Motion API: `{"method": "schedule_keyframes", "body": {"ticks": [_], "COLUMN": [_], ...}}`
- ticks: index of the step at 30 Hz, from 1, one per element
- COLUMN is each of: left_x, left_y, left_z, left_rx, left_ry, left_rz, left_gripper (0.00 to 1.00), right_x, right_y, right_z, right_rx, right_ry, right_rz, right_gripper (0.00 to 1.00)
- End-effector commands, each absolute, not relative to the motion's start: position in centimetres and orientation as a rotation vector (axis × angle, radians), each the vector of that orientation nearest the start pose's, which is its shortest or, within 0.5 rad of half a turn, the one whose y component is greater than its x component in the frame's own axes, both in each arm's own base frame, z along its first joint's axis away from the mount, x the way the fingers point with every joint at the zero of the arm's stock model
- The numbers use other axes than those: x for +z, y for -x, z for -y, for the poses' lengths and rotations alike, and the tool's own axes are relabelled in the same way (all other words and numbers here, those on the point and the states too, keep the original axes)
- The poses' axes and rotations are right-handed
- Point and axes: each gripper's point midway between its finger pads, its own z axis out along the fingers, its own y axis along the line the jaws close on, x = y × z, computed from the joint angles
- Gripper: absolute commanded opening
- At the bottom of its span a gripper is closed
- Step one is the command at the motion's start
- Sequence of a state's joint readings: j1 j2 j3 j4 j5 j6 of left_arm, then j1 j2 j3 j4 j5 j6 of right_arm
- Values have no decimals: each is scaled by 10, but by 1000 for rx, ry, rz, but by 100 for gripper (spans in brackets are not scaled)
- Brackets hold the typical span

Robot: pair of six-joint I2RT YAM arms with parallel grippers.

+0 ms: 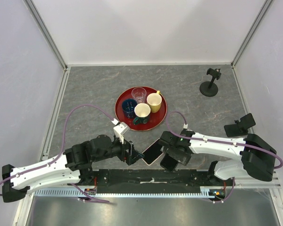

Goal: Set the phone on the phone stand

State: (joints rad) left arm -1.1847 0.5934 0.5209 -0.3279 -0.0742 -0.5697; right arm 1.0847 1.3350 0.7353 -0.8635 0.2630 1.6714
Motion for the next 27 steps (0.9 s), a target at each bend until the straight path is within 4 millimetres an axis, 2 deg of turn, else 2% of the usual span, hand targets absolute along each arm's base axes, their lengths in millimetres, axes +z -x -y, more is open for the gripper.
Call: {"method": "schedule_keyframes", "body": {"ticks": [1, 6, 12, 21, 27], "left_x": [180, 180, 181, 184, 186], "left_y": [-93, -93, -93, -92, -92], "left_z": [258, 258, 257, 255, 254], "left_rx": [-1052, -1054, -1051, -1054, -1052], "left_ry": [-629, -629, -630, -631, -635], "left_rz": [-1998, -1999, -1993, -1989, -1985], "left_gripper": [90, 90, 90, 90, 90], "right_x": [31, 27, 31, 14, 24], "right_y": [-109, -106, -119, -117, -121], "right_z": [-184, -181, -190, -190, -200], "right_rx": [-8, -50, -30, -33, 49], "right_ry": [-818, -829, -814, -869, -852], "right_rz": [-2729, -2734, -2710, -2732, -2741], "right_gripper": [98, 98, 98, 98, 98]}}
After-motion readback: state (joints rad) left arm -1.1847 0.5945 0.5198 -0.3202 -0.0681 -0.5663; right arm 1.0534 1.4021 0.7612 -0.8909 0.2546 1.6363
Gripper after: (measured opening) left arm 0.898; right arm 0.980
